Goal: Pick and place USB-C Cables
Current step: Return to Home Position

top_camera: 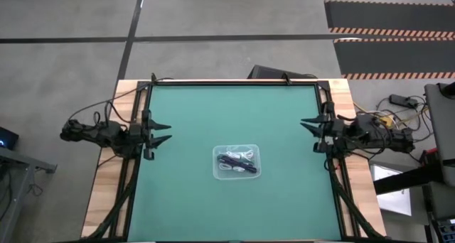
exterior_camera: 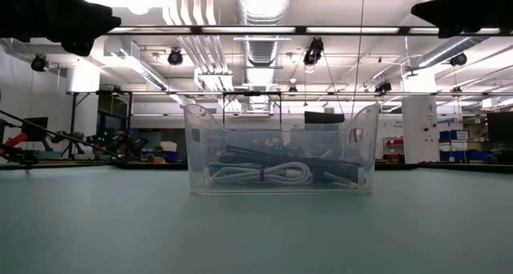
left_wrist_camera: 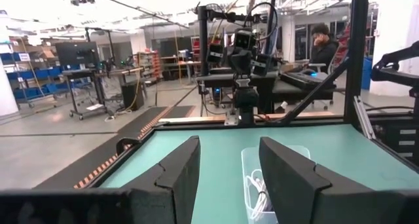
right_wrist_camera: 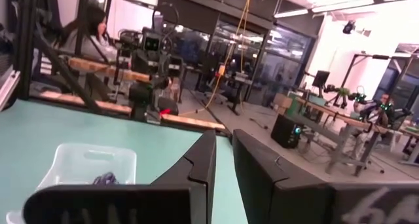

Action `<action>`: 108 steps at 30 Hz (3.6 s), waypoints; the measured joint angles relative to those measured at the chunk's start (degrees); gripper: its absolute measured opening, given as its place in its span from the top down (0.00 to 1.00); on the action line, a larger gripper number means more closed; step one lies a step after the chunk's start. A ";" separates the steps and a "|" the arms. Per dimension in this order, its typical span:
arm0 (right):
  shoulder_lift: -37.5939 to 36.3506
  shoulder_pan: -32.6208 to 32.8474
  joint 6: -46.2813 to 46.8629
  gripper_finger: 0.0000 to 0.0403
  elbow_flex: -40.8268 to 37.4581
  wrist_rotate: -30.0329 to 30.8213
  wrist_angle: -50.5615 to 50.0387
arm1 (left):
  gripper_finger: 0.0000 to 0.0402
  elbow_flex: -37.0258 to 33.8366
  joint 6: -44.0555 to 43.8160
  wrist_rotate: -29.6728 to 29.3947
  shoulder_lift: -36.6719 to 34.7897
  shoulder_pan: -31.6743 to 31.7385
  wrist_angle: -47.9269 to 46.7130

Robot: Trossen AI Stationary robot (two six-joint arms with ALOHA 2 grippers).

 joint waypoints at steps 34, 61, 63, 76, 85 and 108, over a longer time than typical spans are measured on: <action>-0.42 0.00 3.21 0.89 -14.54 -1.14 18.52 | 1.00 -10.56 -0.74 -0.56 0.39 0.00 10.86; 1.39 0.00 4.01 0.89 -14.58 -1.05 17.78 | 1.00 -10.60 -0.11 -1.92 1.23 0.00 10.95; 1.39 0.00 4.05 0.89 -14.58 -1.05 17.76 | 1.00 -10.60 -0.11 -1.92 1.22 0.00 10.94; 1.39 0.02 3.96 0.89 -14.58 -1.03 17.76 | 1.00 -10.64 -0.09 -1.92 1.33 0.00 10.93; 1.39 0.00 4.05 0.89 -14.58 -1.03 17.76 | 1.00 -10.67 -0.09 -1.92 1.33 0.00 10.94; 1.39 0.02 4.03 0.89 -14.58 -1.03 17.76 | 1.00 -10.69 -0.09 -1.90 1.33 0.00 10.92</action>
